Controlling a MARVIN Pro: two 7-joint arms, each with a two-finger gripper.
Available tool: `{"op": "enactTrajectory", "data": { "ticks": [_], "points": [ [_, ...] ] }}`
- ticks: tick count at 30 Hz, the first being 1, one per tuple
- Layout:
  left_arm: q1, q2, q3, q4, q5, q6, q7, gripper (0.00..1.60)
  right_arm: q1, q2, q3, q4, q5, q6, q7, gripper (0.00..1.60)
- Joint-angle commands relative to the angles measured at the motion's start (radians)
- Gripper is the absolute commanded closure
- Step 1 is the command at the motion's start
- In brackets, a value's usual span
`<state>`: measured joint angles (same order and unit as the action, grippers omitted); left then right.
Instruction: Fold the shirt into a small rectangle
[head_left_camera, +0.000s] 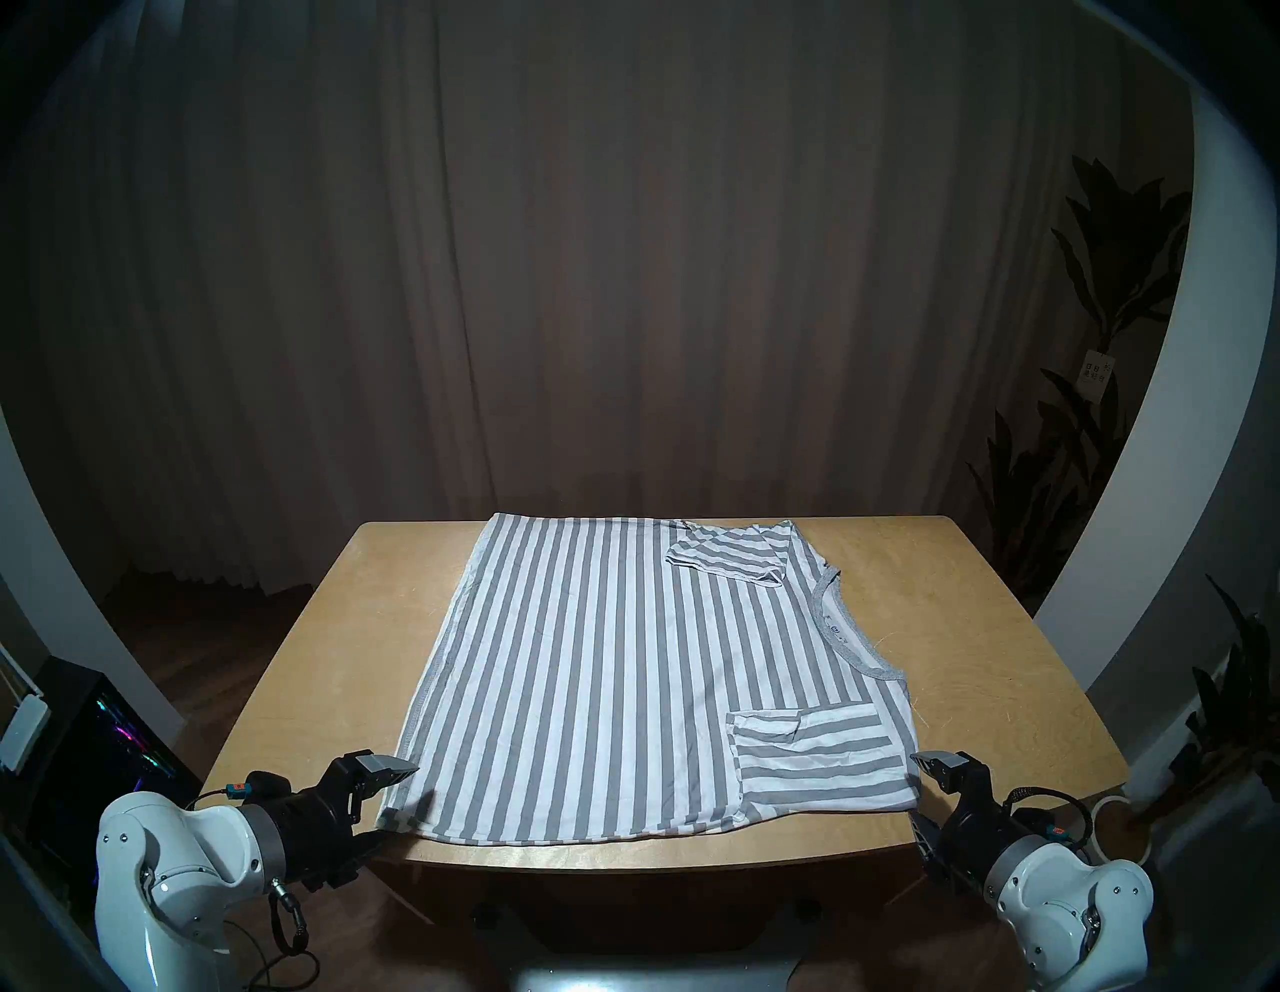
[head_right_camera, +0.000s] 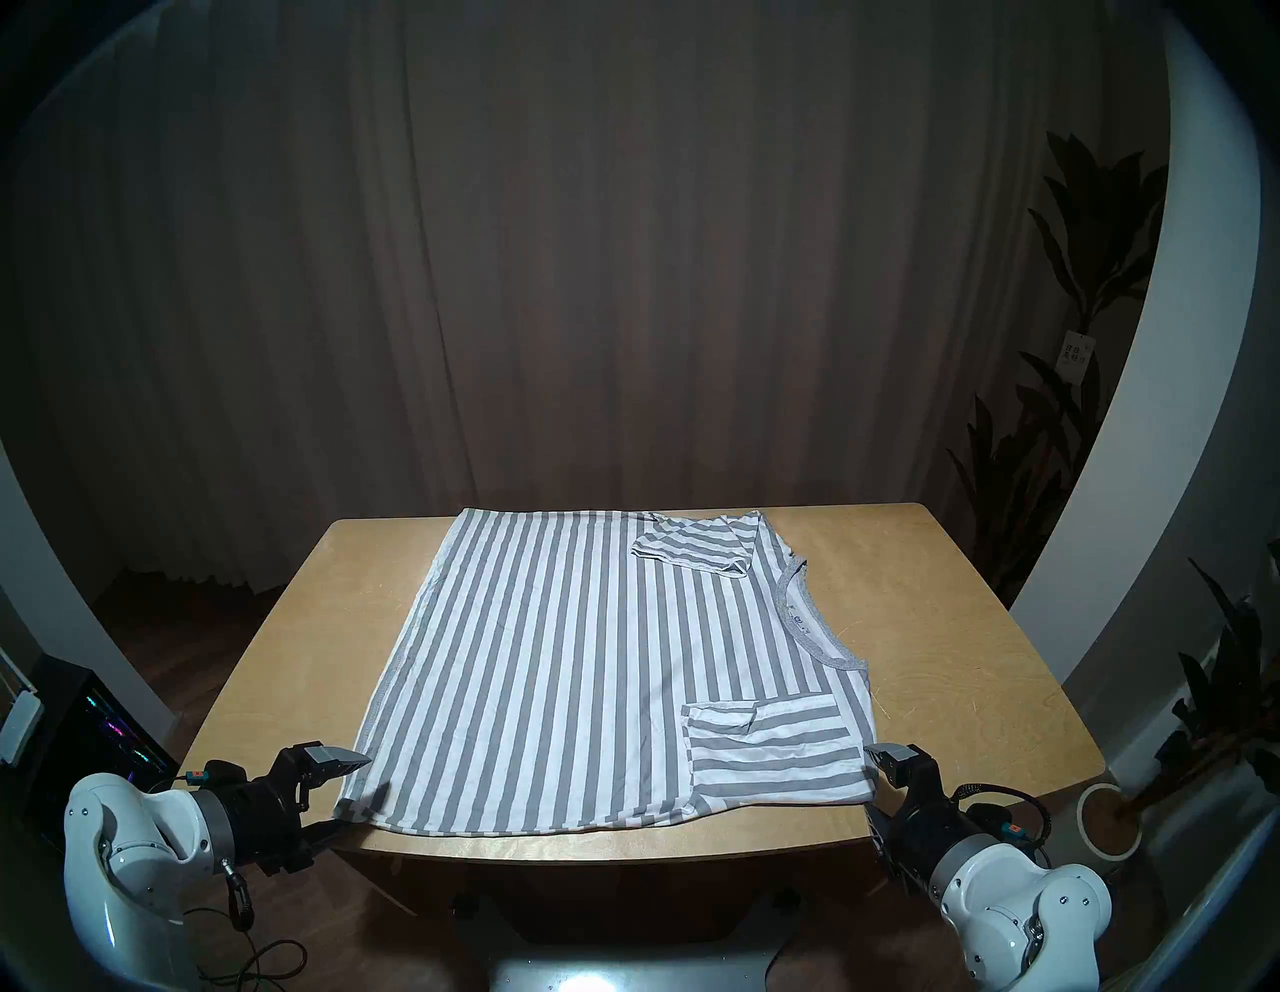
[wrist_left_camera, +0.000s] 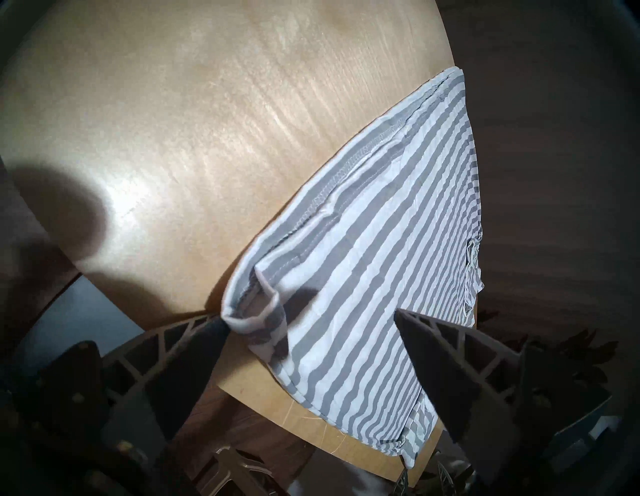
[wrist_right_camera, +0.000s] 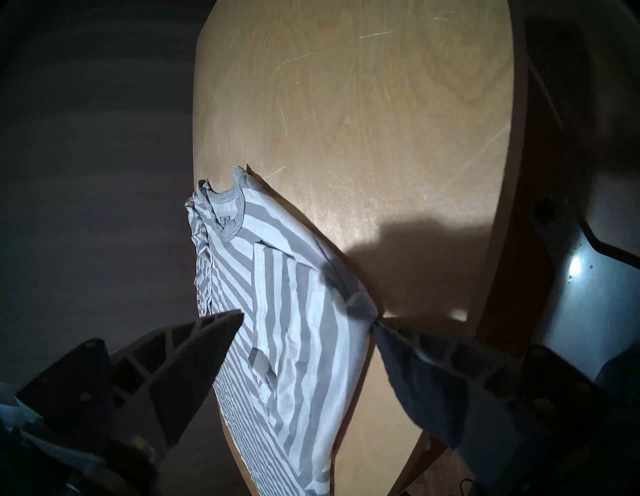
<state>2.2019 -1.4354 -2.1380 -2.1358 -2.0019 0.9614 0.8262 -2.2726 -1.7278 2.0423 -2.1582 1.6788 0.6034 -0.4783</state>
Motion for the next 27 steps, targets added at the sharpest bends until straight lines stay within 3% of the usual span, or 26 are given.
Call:
{"op": "enactTrajectory", "data": {
  "ticks": [1, 7, 15, 27],
  "points": [
    [0.020, 0.059, 0.005, -0.007, -0.071, -0.001, 0.043, 0.00, -0.022, -0.010, -0.004, 0.016, -0.022, -0.017, -0.043, 0.00],
    [0.004, 0.048, 0.040, 0.008, -0.061, -0.001, 0.060, 0.00, -0.024, -0.004, -0.004, 0.025, -0.028, -0.019, -0.026, 0.00],
    [-0.030, 0.029, 0.102, 0.011, -0.015, -0.054, 0.079, 0.00, -0.002, 0.017, 0.001, 0.068, -0.033, -0.016, -0.005, 0.00],
    [-0.049, 0.033, 0.167, -0.024, 0.008, -0.136, 0.204, 0.00, 0.038, 0.051, -0.001, 0.119, -0.036, -0.011, 0.000, 0.00]
  ]
}}
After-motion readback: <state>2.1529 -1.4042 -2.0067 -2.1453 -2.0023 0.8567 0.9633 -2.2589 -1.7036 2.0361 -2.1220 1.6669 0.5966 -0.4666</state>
